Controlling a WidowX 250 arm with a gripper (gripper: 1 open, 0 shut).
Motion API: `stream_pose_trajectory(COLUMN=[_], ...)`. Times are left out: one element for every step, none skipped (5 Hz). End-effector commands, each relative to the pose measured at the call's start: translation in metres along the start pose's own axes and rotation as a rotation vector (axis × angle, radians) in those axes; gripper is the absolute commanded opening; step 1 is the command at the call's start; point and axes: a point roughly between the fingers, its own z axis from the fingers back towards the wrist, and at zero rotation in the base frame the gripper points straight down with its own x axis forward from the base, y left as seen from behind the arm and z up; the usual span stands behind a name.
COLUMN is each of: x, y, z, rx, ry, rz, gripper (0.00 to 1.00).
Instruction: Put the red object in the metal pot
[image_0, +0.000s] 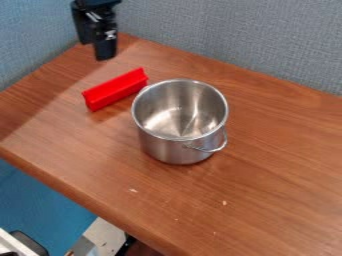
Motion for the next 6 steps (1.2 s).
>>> stream_pose_trajectory(x=[0.003,0.007,0.015,0.021,0.024,0.027], y=[0.013,0.022,0.017,0.012,0.011,0.010], z=[-0.001,0.000,-0.005,-0.012,-0.020,-0.031], rx=[0.042,0.075,0.073,0.069,0.060,0.047], ry=[-0.014,-0.008,-0.036,-0.056,-0.069,-0.071], rz=[-0.088,-0.120,-0.204,-0.277,-0.328,-0.372], gripper=[1.00,1.00,1.00,1.00,1.00,1.00])
